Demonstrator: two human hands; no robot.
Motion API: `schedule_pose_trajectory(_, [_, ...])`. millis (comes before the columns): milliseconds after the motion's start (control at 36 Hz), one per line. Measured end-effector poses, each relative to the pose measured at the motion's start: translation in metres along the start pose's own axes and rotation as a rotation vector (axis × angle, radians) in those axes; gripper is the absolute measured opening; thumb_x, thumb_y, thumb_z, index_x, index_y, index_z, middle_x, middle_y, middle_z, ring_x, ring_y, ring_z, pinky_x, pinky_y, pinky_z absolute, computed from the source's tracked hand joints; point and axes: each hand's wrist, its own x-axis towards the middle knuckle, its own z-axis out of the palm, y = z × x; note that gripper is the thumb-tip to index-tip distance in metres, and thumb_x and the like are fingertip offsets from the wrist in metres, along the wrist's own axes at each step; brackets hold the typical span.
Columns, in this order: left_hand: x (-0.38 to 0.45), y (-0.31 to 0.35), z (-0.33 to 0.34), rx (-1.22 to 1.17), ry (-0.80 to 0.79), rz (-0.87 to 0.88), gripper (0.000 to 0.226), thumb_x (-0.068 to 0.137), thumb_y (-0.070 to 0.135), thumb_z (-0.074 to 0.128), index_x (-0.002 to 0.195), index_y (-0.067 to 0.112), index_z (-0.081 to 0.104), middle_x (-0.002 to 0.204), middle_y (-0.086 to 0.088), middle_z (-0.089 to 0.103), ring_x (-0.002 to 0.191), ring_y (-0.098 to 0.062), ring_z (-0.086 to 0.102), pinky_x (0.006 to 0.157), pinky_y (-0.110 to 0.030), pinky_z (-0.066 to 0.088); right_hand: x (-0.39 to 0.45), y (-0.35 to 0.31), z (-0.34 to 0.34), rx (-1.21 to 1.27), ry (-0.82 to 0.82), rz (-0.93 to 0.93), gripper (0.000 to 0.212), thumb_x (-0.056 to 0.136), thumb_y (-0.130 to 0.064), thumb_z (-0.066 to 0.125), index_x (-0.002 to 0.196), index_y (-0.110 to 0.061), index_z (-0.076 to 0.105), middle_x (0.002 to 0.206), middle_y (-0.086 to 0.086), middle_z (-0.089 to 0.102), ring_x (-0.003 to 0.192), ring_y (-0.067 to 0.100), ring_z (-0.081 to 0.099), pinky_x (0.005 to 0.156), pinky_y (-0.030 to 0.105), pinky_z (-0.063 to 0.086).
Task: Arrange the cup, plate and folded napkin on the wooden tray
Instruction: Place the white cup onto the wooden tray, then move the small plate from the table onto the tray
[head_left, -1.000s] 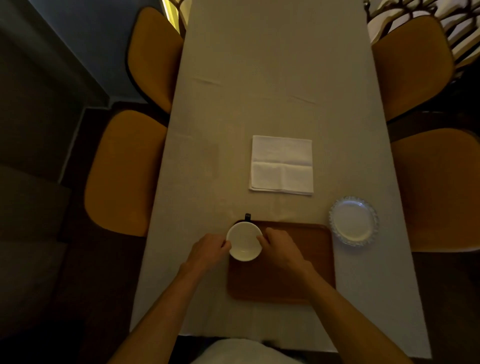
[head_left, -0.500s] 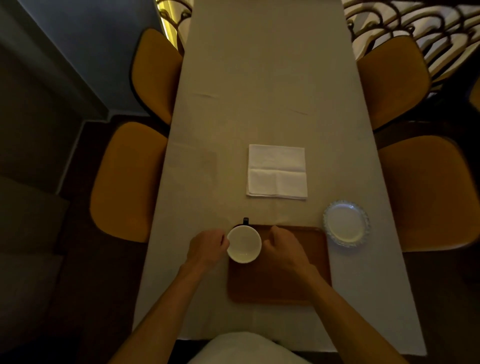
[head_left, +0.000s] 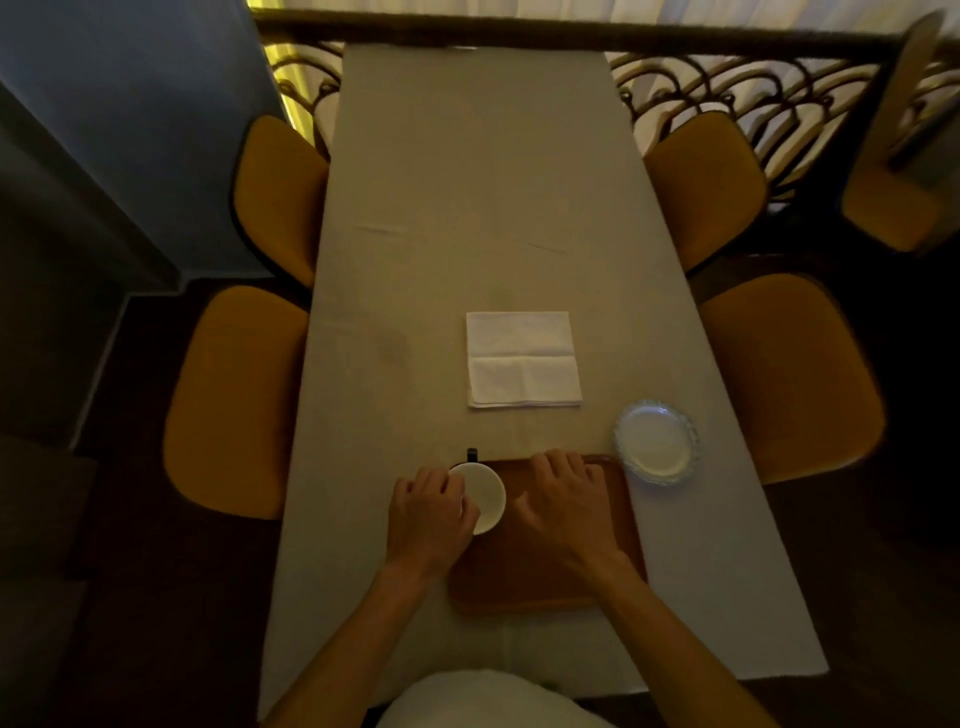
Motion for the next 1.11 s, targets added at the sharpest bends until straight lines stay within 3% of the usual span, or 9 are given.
schedule_pose_trajectory(194, [-0.012, 0.02, 0.006, 0.012, 0.015, 0.058, 0.026, 0.081, 0.039, 0.043, 0.09, 0.023, 0.061, 0.093, 0.004, 0.063, 0.091, -0.018, 0.059, 0.074, -0.034, 0.046, -0.029, 0.012, 0.001, -0.013, 0.035, 0.055, 0.019, 0.076, -0.039, 0.05, 0.087, -0.024, 0.051, 0.09, -0.005, 0.054, 0.084, 0.017, 0.048, 0.072, 0.032, 0.037])
schedule_pose_trajectory(472, [-0.013, 0.052, 0.02, 0.026, -0.044, 0.109, 0.031, 0.08, 0.036, 0.041, 0.096, 0.023, 0.063, 0.094, 0.005, 0.064, 0.092, -0.018, 0.059, 0.085, -0.038, 0.047, -0.05, 0.059, 0.001, 0.006, 0.031, 0.115, 0.022, 0.078, -0.04, 0.048, 0.091, -0.022, 0.051, 0.092, -0.004, 0.054, 0.085, 0.017, 0.05, 0.072, 0.034, 0.041])
schedule_pose_trajectory(750, [0.006, 0.112, 0.037, 0.014, -0.048, 0.088, 0.017, 0.081, 0.035, 0.044, 0.087, 0.025, 0.056, 0.087, 0.005, 0.057, 0.085, -0.018, 0.055, 0.073, -0.036, 0.041, -0.052, 0.132, -0.011, 0.04, 0.057, 0.149, 0.022, 0.081, -0.041, 0.051, 0.091, -0.021, 0.055, 0.086, -0.004, 0.056, 0.079, 0.016, 0.053, 0.07, 0.03, 0.037])
schedule_pose_trajectory(1111, [0.048, 0.201, 0.057, 0.044, -0.043, 0.003, 0.018, 0.081, 0.034, 0.042, 0.083, 0.022, 0.056, 0.085, 0.003, 0.059, 0.087, -0.02, 0.055, 0.072, -0.036, 0.041, -0.03, 0.245, -0.021, -0.014, 0.027, 0.1, 0.03, 0.079, -0.044, 0.052, 0.098, -0.021, 0.054, 0.094, -0.001, 0.058, 0.087, 0.019, 0.053, 0.073, 0.032, 0.043])
